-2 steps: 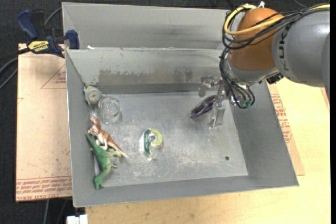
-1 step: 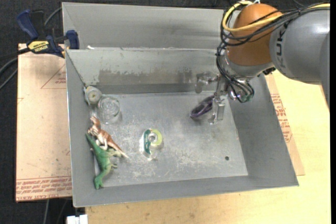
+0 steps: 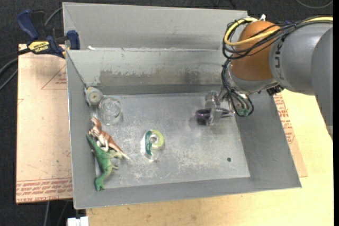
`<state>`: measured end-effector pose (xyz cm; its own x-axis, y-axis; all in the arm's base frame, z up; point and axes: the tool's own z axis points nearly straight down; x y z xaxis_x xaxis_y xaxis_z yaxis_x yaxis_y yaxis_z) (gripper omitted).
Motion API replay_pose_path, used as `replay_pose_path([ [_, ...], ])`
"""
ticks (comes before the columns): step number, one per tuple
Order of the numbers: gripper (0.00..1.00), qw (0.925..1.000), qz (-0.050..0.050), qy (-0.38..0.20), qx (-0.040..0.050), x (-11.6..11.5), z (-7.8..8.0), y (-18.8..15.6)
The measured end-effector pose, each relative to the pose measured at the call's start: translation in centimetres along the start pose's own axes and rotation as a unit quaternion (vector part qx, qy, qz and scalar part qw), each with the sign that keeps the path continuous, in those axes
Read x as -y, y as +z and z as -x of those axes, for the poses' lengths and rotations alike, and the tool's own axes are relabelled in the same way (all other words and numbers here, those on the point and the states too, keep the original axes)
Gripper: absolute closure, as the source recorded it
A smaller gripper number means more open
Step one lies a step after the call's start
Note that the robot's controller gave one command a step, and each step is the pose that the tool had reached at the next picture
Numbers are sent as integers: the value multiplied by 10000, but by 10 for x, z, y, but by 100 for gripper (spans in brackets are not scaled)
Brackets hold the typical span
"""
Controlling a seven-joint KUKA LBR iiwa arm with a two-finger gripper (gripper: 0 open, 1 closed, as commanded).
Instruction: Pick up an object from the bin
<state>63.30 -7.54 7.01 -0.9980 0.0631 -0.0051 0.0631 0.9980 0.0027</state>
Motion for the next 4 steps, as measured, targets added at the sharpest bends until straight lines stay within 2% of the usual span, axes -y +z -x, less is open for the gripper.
replay_pose_path([
  [1, 100, 10000, -1, -2, 1, 0, 0, 0],
  [2, 100, 10000, 4, 86, 39, -6, 6, -37],
  [3, 100, 10000, -1, -67, 33, -1, 11, -64],
  [4, 100, 9999, 8, 152, 25, 17, 7, -12],
])
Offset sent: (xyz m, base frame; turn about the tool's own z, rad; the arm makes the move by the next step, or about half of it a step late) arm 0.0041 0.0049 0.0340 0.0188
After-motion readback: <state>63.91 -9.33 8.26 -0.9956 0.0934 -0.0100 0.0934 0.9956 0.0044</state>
